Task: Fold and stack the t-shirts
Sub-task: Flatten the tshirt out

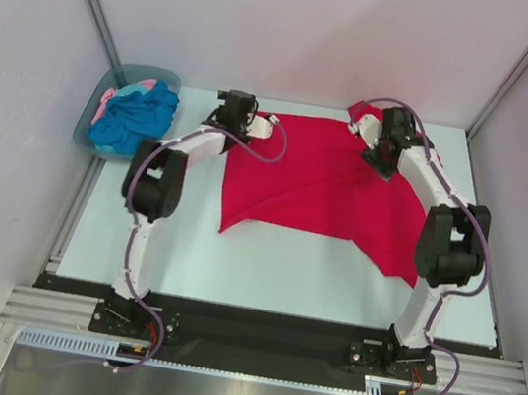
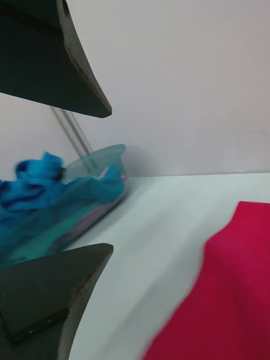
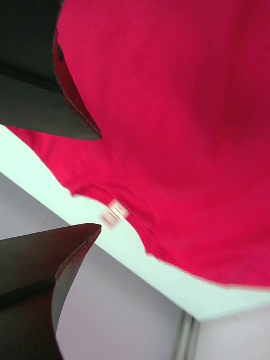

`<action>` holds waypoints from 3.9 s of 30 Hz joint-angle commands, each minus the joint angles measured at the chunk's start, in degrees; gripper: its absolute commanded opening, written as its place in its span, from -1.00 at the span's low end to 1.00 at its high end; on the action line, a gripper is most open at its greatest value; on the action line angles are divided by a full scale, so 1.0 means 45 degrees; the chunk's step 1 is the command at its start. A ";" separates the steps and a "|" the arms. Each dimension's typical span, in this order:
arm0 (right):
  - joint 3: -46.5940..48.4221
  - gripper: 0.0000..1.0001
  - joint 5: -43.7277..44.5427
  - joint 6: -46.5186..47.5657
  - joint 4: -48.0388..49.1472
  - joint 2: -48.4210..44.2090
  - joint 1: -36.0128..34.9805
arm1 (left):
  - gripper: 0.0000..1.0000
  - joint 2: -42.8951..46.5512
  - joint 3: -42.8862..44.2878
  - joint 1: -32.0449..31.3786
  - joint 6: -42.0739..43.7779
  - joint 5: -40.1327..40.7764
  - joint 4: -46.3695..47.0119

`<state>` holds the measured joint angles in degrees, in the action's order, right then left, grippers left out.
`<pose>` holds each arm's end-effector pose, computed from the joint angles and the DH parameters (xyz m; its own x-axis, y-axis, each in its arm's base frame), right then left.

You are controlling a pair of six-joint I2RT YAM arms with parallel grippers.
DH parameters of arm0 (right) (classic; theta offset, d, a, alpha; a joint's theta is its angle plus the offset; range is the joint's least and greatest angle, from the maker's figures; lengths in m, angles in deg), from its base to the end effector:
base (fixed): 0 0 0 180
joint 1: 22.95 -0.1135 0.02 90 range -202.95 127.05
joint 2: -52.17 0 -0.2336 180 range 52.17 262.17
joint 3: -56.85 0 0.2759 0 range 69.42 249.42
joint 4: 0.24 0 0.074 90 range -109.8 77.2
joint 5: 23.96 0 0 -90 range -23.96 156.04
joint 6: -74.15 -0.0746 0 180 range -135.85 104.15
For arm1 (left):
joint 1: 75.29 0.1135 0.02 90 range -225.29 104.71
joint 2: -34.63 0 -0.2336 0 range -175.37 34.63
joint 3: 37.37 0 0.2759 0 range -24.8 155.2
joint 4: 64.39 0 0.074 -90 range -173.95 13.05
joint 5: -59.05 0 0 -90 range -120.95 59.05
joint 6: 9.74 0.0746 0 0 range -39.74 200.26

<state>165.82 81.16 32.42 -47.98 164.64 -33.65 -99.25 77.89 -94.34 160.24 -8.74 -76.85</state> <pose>0.4714 0.0693 0.1987 -0.4960 -0.8269 -0.2649 -0.5843 0.5435 -0.6026 0.5441 -0.1581 0.1199 -0.0887 0.9951 0.0431 0.4799 0.0047 0.8773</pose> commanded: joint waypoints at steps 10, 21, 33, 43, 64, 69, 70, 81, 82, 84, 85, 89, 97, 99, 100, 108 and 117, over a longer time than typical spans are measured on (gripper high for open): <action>-0.3355 0.32 -0.3203 0.1012 -0.3959 -0.3000 -0.0415 | 1.00 0.8090 -0.4422 -0.0472 -0.1640 -0.6382 -0.7379; -0.4702 0.15 -0.3732 0.2124 -0.5854 -0.3332 -0.0650 | 0.97 0.8913 -0.6767 -0.1607 -0.1349 -0.7164 -0.9042; -0.5719 0.28 -0.2714 0.2633 -0.6538 -0.3664 -0.0611 | 0.95 0.8893 -0.5439 -0.1744 -0.1464 -0.9135 -1.2170; -0.5193 0.28 -0.2539 0.2105 -0.5991 -0.3508 -0.0591 | 0.82 0.8717 -0.5223 -0.2114 -0.3516 -1.0406 -1.2873; -0.2907 0.28 -0.2714 0.1890 -0.5874 -0.3234 -0.0591 | 0.43 0.6491 -0.5926 -0.3013 -0.5411 -0.8376 -1.0628; -0.2907 0.28 -0.2675 0.1929 -0.5757 -0.3254 -0.0649 | -0.35 0.6510 -0.5966 -0.3052 -0.5275 -0.7731 -1.0491; -0.2868 0.28 -0.2656 0.1949 -0.5718 -0.3273 -0.0630 | -0.50 0.6529 -0.5927 -0.3052 -0.5178 -0.7672 -1.0510; -0.2243 0.28 -0.2324 0.2319 -0.5562 -0.3195 -0.0514 | -0.99 0.6530 -0.5829 -0.3052 -0.3305 -0.7516 -1.2694; -0.2243 0.28 -0.2266 0.2436 -0.5581 -0.3195 -0.0474 | -0.99 0.6452 -0.5732 -0.3033 -0.2896 -0.7303 -1.2949; -0.2184 0.27 -0.2168 0.2554 -0.5562 -0.3156 -0.0358 | -0.99 0.6296 -0.5556 -0.3033 -0.2426 -0.7067 -1.3905; -0.2126 0.28 -0.2109 0.2651 -0.5561 -0.3098 -0.0318 | -0.99 0.6198 -0.5459 -0.3013 -0.2133 -0.6757 -1.4160; -0.1775 0.28 -0.2089 0.2769 -0.5561 -0.2942 -0.0084 | -0.99 0.5945 -0.5555 -0.2974 -0.1448 -0.5976 -1.5040; -0.1344 0.28 -0.2011 0.3725 -0.6712 -0.2785 0.0345 | -0.99 0.5514 -0.5458 -0.2798 -0.1115 -0.4996 -1.5179; -0.1266 0.29 -0.2108 0.4133 -0.7664 -0.2746 0.0405 | -0.99 0.5301 -0.5322 -0.2721 -0.1211 -0.4509 -1.5159; -0.1285 0.29 -0.2263 0.4175 -0.7922 -0.2727 0.0405 | -0.83 0.5241 -0.5050 -0.2681 -0.1289 -0.4527 -1.5139; -0.3407 0.35 -0.3299 0.3805 -0.7890 -0.3874 -0.0472 | 1.00 0.5065 -0.4130 -0.2486 -0.1583 -0.4840 -1.5237; -0.8040 0.29 -0.4081 0.2633 -0.5056 -0.7079 -0.2230 | 1.00 0.5065 -0.2257 -0.1901 -0.1934 -0.4430 -1.5237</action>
<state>133.05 64.35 46.54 -75.84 137.88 -41.76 -77.02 62.77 -104.46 152.29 -29.61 -144.87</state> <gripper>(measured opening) 0.652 0.996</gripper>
